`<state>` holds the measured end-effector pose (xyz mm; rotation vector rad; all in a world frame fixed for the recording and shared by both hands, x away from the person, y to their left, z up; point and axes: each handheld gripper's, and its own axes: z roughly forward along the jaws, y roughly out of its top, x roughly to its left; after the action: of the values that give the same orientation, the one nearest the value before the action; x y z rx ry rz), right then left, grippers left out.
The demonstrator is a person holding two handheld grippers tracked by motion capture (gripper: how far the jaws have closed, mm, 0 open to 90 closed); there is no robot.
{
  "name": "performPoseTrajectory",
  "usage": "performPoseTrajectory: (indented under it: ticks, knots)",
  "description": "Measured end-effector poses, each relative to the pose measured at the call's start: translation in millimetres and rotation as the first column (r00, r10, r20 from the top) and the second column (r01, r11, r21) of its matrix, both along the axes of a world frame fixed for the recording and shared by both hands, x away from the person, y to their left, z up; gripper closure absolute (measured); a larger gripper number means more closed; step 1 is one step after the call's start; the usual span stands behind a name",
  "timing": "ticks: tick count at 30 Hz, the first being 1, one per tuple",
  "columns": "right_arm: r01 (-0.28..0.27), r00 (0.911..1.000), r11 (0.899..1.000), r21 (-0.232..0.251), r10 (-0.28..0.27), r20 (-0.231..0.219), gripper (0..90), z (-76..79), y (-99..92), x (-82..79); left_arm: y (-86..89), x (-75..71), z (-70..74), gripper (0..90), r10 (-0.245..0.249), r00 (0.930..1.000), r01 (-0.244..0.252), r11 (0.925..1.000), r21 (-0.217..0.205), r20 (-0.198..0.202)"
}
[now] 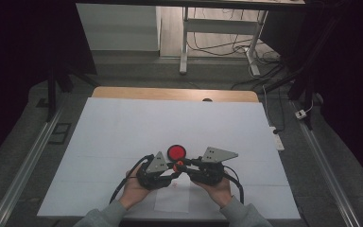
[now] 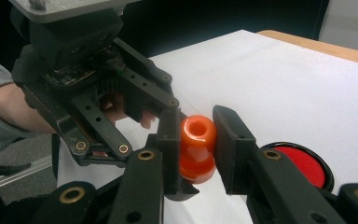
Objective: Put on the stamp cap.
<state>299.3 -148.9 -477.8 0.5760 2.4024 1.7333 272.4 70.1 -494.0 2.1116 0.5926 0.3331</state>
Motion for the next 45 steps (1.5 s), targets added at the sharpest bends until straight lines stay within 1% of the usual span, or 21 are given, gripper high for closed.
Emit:
performPoseTrajectory:
  ticks: [3,6,8,17,24,28,38,45]
  knots:
    - [0.000,1.0000,1.000,0.002,0.000,0.000,72.1,0.0,-0.1,0.0,-0.2,-0.6,0.1,64.6,0.001,1.0000,-0.001,1.0000,0.003,0.005]
    - [0.000,1.0000,1.000,0.002,0.000,0.001,72.2,-0.3,0.2,-0.3,-0.4,-1.7,0.3,64.9,0.001,0.9998,-0.002,0.9999,0.012,0.019]
    - [0.001,1.0000,1.000,0.005,-0.001,0.003,72.3,0.0,0.0,-0.2,-0.4,-1.8,0.4,64.9,0.003,0.9998,-0.003,1.0000,0.003,0.018]
    - [0.002,1.0000,1.000,0.009,-0.002,0.004,72.3,0.5,-0.4,-0.6,-0.6,-2.4,0.7,65.0,0.006,0.9997,-0.006,1.0000,0.003,0.024]
    - [0.003,1.0000,1.000,0.003,-0.003,0.005,72.4,-0.3,0.1,-0.5,-0.7,-2.0,-0.3,65.0,0.008,0.9998,-0.008,1.0000,0.005,0.019]
    - [0.005,1.0000,1.000,0.009,-0.005,0.005,72.5,-0.3,-0.1,-0.7,-0.7,-3.6,0.0,65.1,0.015,0.9994,-0.015,0.9999,0.001,0.030]
    - [0.006,0.9999,1.000,0.002,-0.006,0.015,72.7,-1.2,0.6,-1.6,-1.4,-4.5,-1.4,65.1,0.026,0.9993,-0.026,0.9997,-0.001,0.027]
    - [0.003,0.9998,1.000,0.005,-0.003,0.021,72.8,-0.9,0.7,-2.3,-1.5,-6.0,-0.5,65.1,0.030,0.9988,-0.031,0.9995,0.004,0.037]
